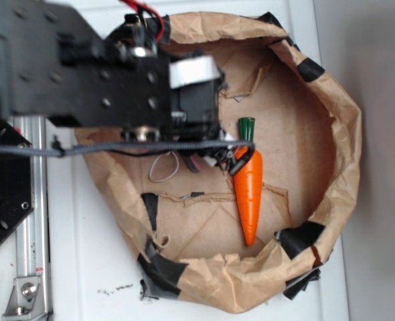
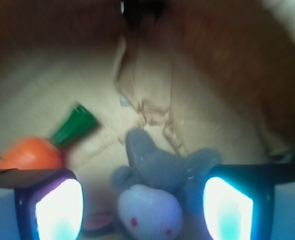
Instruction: Grab the gray animal.
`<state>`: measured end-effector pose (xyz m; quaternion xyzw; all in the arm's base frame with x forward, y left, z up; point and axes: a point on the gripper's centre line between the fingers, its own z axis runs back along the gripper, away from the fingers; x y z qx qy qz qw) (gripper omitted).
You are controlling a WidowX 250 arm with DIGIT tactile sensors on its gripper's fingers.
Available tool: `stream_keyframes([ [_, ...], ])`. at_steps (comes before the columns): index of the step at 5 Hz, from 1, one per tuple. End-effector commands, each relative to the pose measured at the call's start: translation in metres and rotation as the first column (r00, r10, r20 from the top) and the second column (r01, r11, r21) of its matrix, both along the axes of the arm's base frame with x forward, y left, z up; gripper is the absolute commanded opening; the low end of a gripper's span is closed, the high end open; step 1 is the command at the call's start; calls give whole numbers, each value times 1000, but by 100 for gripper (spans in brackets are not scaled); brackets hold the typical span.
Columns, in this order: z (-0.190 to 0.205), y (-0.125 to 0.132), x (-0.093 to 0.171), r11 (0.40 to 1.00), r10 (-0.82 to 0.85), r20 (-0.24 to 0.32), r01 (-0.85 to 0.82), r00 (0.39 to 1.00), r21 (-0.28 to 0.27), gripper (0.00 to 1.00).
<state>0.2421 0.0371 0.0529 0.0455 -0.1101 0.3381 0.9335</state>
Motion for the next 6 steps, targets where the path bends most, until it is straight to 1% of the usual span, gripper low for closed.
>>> stream_keyframes([
  [1, -43, 25, -17, 999, -9, -9, 10, 1000, 36, 100],
  [2, -38, 18, -4, 998, -57, 15, 57, 998, 27, 0],
  [3, 12, -19, 16, 987, -160, 106, 162, 981, -16, 0],
  [4, 63, -41, 23, 963, -262, 158, 269, 952, -20, 0],
  [5, 112, -47, 31, 946, -322, 147, 323, 935, 13, 0],
  [6, 121, -53, 33, 941, -338, 142, 332, 930, 67, 0],
])
